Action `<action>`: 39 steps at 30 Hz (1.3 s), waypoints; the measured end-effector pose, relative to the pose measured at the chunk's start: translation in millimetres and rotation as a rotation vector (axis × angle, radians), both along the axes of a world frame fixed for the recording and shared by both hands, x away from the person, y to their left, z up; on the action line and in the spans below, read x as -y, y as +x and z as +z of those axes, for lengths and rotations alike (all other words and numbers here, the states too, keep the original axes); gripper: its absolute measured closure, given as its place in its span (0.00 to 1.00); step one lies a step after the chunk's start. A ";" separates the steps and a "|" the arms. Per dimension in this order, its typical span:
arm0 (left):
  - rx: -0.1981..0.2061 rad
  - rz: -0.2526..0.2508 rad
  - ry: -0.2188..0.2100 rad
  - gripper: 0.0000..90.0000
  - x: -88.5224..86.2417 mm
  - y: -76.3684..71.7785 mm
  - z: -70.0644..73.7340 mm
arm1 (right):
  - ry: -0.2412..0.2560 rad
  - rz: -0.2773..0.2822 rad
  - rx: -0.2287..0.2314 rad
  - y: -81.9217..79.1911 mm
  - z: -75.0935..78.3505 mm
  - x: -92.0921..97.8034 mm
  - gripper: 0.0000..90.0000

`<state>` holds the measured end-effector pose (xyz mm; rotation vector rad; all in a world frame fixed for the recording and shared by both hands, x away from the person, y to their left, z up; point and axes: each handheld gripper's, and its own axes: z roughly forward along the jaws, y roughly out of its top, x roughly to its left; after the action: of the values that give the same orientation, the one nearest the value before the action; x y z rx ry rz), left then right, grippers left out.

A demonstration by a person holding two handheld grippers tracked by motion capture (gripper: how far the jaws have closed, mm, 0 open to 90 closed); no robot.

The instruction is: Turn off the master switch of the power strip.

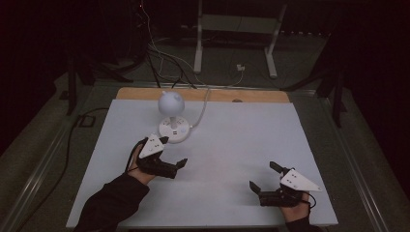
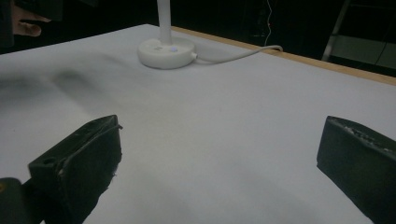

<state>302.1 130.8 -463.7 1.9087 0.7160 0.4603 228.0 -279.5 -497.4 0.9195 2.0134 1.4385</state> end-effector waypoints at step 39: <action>-0.098 0.218 0.086 0.06 40.8 57.4 -20.9 | 0.020 0.014 -0.010 0.0 0.0 1.8 0.00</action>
<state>359.4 90.1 -484.6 1.9524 0.9888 0.5434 228.0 -281.4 -497.4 0.9247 2.0199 1.4673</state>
